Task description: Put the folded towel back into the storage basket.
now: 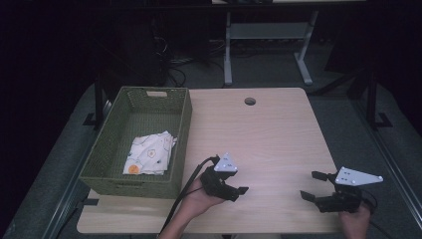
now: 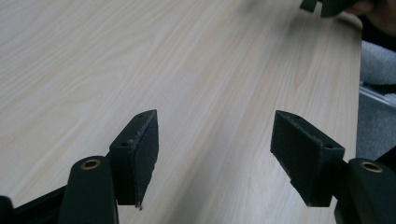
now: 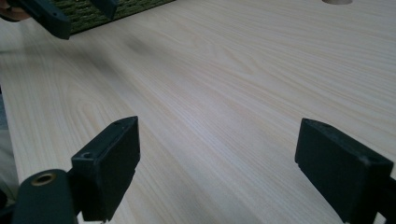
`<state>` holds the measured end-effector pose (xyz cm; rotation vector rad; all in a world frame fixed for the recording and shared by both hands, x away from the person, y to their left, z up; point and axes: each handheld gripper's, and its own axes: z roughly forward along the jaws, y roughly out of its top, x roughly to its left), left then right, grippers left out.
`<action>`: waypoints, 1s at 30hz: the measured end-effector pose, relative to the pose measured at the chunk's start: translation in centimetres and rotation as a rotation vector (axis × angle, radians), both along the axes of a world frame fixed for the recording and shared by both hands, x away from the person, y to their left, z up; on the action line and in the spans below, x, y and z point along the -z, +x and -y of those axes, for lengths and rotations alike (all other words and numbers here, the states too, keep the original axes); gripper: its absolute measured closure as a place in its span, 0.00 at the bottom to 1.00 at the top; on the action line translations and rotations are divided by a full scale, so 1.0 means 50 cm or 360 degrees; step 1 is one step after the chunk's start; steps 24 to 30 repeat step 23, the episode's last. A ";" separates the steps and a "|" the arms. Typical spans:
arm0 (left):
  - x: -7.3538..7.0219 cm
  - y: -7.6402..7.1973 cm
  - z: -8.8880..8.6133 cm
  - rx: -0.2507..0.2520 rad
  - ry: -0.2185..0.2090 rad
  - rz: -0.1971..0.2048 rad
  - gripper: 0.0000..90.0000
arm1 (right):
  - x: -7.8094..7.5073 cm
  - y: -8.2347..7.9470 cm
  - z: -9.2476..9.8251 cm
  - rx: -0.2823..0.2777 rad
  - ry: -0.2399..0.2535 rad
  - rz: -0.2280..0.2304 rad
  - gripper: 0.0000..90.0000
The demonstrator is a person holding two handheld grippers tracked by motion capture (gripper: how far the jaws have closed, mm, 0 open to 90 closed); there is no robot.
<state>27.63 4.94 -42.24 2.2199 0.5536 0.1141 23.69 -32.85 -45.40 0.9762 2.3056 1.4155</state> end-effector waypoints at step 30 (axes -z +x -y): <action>0.043 -0.060 -0.030 -0.0023 0.0109 0.0101 0.33 | 0.003 0.005 -0.014 -0.0057 -0.0067 -0.0016 0.15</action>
